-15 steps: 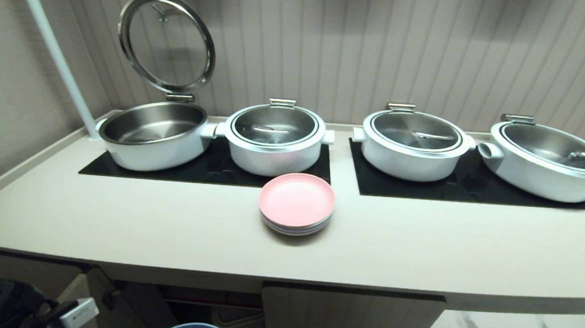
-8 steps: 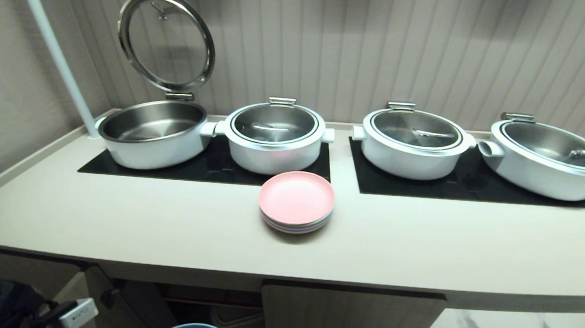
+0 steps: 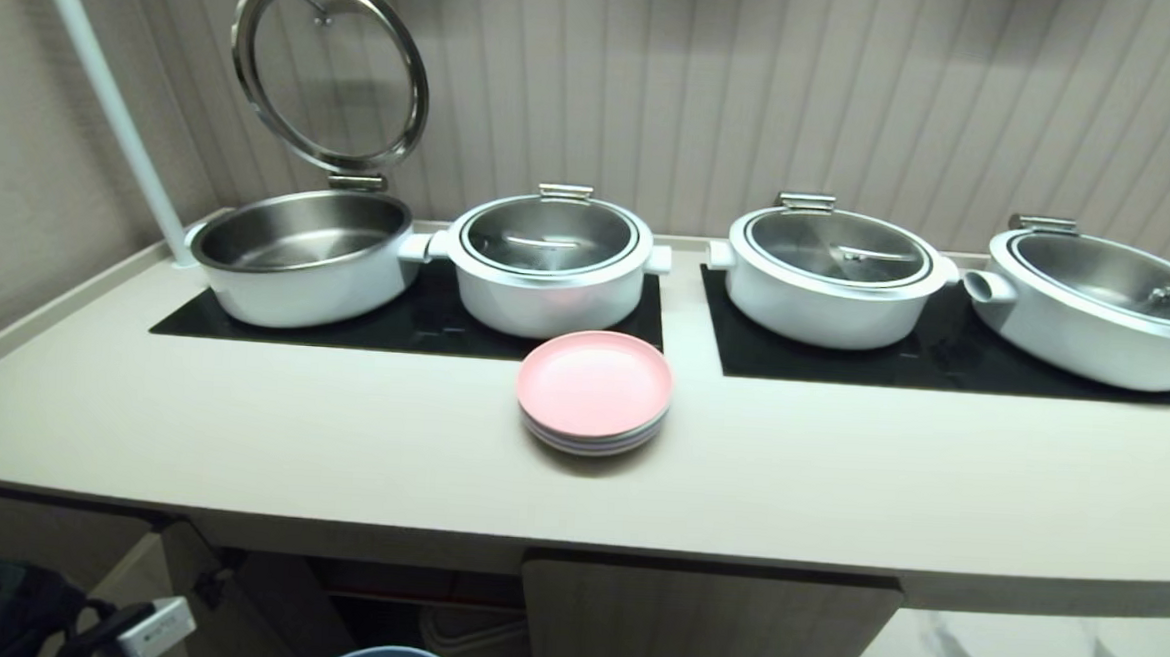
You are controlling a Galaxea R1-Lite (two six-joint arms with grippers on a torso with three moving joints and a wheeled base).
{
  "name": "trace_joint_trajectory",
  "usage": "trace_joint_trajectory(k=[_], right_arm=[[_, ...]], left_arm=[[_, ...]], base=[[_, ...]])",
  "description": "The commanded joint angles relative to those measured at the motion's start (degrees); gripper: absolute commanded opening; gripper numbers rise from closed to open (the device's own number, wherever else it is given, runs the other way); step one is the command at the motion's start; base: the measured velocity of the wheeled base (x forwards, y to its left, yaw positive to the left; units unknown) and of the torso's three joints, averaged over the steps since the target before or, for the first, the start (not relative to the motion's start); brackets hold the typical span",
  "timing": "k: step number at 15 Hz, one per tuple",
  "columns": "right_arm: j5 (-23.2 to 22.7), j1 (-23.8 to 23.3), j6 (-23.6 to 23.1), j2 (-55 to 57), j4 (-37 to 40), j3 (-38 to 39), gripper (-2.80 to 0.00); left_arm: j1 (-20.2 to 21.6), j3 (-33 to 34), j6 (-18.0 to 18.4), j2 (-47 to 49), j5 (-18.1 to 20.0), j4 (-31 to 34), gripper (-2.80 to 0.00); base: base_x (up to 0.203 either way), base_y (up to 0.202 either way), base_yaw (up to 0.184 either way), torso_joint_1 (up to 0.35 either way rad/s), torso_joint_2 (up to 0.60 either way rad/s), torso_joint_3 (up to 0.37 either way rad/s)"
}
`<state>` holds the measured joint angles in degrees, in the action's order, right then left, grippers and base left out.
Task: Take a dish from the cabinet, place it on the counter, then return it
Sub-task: Put it back into the cabinet
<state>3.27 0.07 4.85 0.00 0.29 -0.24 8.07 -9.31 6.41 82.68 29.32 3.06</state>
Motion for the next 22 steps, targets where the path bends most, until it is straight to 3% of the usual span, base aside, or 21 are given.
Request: trace_joint_trajectory(k=[1, 22], right_arm=[[0.07, 0.01, 0.16, 0.09, -0.03, -0.02, -2.8], [0.07, 0.01, 0.16, 0.09, -0.03, -0.02, -2.8]], left_arm=[[0.02, 0.0, 0.0, -0.16, 0.16, 0.01, -2.8], [0.02, 0.34, 0.01, -1.29, 0.21, 0.1, -2.8]], base=[[0.0, 0.0, 0.0, -0.135, 0.28, 0.14], [0.0, 0.0, 0.0, -0.154, 0.33, 0.172]])
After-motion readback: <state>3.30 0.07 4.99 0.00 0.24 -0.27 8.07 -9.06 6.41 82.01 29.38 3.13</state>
